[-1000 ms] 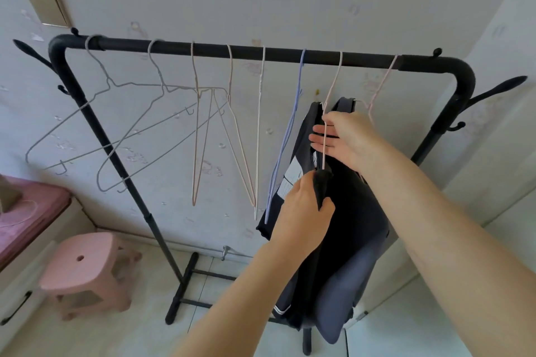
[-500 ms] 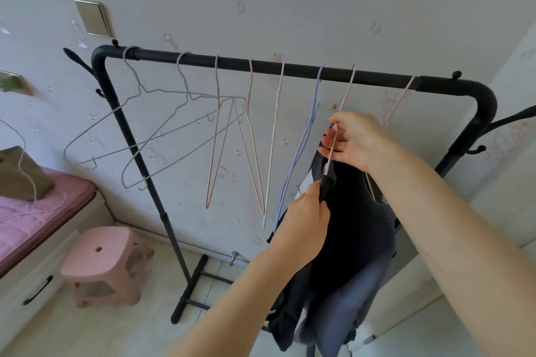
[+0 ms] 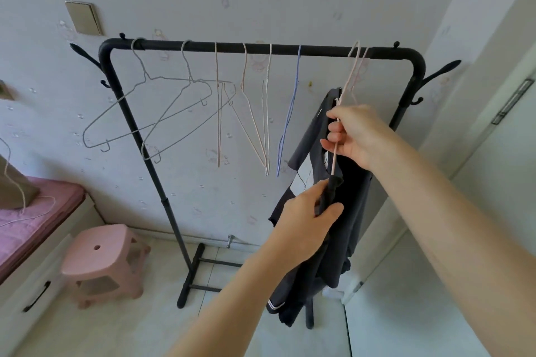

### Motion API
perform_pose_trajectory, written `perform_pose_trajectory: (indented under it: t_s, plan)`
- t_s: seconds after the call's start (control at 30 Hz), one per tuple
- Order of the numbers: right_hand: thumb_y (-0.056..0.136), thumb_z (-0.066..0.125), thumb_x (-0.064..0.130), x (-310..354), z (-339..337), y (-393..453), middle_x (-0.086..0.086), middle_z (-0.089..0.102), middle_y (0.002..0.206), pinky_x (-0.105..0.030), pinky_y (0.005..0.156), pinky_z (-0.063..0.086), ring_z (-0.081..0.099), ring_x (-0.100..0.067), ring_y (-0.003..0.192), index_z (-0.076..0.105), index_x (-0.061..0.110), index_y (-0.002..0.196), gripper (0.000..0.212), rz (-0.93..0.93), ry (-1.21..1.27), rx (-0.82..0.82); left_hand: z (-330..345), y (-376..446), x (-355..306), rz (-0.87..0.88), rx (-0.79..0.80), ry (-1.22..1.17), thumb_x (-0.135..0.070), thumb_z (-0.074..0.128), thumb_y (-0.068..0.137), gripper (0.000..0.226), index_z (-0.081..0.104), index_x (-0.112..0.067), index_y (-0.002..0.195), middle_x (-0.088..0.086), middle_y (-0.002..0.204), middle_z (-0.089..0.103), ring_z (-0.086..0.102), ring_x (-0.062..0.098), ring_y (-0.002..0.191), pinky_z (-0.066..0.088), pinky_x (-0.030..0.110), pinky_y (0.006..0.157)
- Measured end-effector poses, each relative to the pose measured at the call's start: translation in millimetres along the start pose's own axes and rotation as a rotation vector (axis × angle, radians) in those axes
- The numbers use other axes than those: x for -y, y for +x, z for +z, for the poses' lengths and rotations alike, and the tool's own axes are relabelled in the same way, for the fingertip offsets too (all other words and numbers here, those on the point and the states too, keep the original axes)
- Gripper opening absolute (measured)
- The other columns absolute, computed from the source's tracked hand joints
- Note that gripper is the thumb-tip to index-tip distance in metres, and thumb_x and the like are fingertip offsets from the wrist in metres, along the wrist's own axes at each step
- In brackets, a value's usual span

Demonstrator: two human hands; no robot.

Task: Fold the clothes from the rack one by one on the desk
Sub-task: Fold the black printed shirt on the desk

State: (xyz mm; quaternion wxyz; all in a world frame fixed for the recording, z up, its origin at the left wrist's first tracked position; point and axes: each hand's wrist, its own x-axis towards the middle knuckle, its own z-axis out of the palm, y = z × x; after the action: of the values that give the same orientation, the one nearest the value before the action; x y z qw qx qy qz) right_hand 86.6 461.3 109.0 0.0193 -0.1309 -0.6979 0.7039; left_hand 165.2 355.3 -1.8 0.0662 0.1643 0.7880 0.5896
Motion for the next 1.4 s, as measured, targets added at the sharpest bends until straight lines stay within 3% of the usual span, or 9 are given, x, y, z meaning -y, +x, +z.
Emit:
perform_pose_trajectory:
  t_s: [0.07, 0.2, 0.33, 0.43, 0.67, 0.83, 0.97, 1.3, 1.4]
  plan:
    - [0.093, 0.047, 0.006, -6.4, -2.9, -23.1, 0.001, 0.029, 0.056, -0.025, 0.053, 0.049, 0.027, -0.011, 0.042, 0.045, 0.016, 0.078, 0.017, 0.015, -0.003, -0.014, 4.6, -16.6, 1.3, -0.019, 0.015, -0.063, -0.033, 0.046, 0.101, 0.03, 0.057, -0.032, 0.128, -0.024, 0.077, 0.063, 0.058, -0.004, 0.074, 0.044, 0.009, 0.071]
    - [0.094, 0.049, 0.012, -18.1, -17.6, -72.6, 0.003, 0.032, 0.054, -0.021, 0.046, 0.035, 0.029, -0.009, 0.041, 0.048, 0.015, 0.079, 0.016, 0.038, -0.026, -0.017, 19.0, -41.2, 3.4, -0.062, 0.009, -0.07, -0.034, 0.04, 0.102, 0.035, 0.057, -0.027, 0.133, -0.014, 0.11, 0.065, 0.059, 0.005, 0.106, 0.048, 0.031, 0.099]
    - [0.096, 0.049, 0.038, -30.0, -33.0, -104.3, 0.003, 0.028, 0.056, -0.021, 0.041, 0.018, 0.024, -0.01, 0.046, 0.047, 0.013, 0.081, 0.029, 0.035, -0.211, 0.014, 29.0, -37.7, 1.6, -0.101, -0.058, -0.034, -0.032, 0.046, 0.1, 0.044, 0.042, -0.024, 0.143, -0.007, 0.121, 0.061, 0.061, 0.012, 0.101, 0.052, 0.033, 0.091]
    - [0.095, 0.044, 0.055, -36.9, -49.1, -128.6, 0.004, 0.023, 0.052, -0.021, 0.039, 0.014, 0.019, -0.01, 0.044, 0.04, 0.019, 0.071, 0.043, 0.038, -0.307, 0.024, 36.7, -33.2, -6.7, -0.178, -0.212, -0.061, -0.033, 0.051, 0.098, 0.06, 0.024, -0.02, 0.149, -0.007, 0.099, 0.061, 0.058, 0.005, 0.084, 0.048, 0.028, 0.076]
    - [0.087, 0.044, 0.069, -47.6, -79.4, -154.6, 0.002, 0.023, 0.057, -0.021, 0.038, 0.018, 0.02, -0.012, 0.044, 0.03, 0.024, 0.065, 0.052, 0.045, -0.494, 0.021, 42.3, -31.2, -21.3, -0.098, -0.391, 0.429, -0.055, 0.055, 0.089, 0.052, 0.044, -0.019, 0.125, -0.002, 0.113, 0.061, 0.06, 0.021, 0.099, 0.051, 0.037, 0.077]
    - [0.092, 0.041, 0.061, -46.9, -91.6, -165.3, -0.001, 0.034, 0.058, -0.022, 0.041, 0.026, 0.029, -0.014, 0.046, 0.051, 0.014, 0.078, 0.05, -0.047, -0.621, -0.006, 37.2, -41.4, -35.2, -0.017, -0.432, 0.614, -0.03, 0.05, 0.094, 0.023, 0.059, -0.014, 0.108, -0.001, 0.088, 0.062, 0.056, 0.021, 0.077, 0.044, 0.033, 0.068]
    - [0.098, 0.038, 0.049, -51.8, -102.2, -166.0, -0.001, 0.041, 0.054, -0.028, 0.05, 0.034, 0.039, -0.017, 0.048, 0.045, 0.01, 0.062, 0.054, -0.15, -0.846, -0.057, 17.1, -46.0, -34.9, 0.059, -0.452, 0.768, -0.02, 0.046, 0.091, 0.021, 0.064, -0.016, 0.1, 0.001, 0.078, 0.064, 0.058, 0.025, 0.073, 0.045, 0.033, 0.068]
    - [0.096, 0.036, 0.025, -63.7, -121.9, -158.6, -0.006, 0.042, 0.057, -0.031, 0.05, 0.032, 0.037, -0.022, 0.051, 0.042, 0.009, 0.061, 0.039, -0.168, -0.934, -0.094, -61.9, -44.6, -23.6, -0.15, -0.551, 0.537, -0.016, 0.048, 0.087, 0.022, 0.065, -0.002, 0.082, 0.015, 0.07, 0.063, 0.057, 0.03, 0.068, 0.049, 0.04, 0.061]
    - [0.095, 0.037, 0.023, -60.9, -126.2, -154.8, -0.003, 0.041, 0.051, -0.029, 0.05, 0.031, 0.035, -0.021, 0.049, 0.04, 0.01, 0.057, 0.04, -0.175, -0.828, -0.101, -74.9, -47.2, -23.5, -0.204, -0.564, 0.435, -0.016, 0.049, 0.087, 0.028, 0.06, 0.008, 0.08, 0.015, 0.064, 0.052, 0.044, 0.026, 0.059, 0.037, 0.032, 0.052]
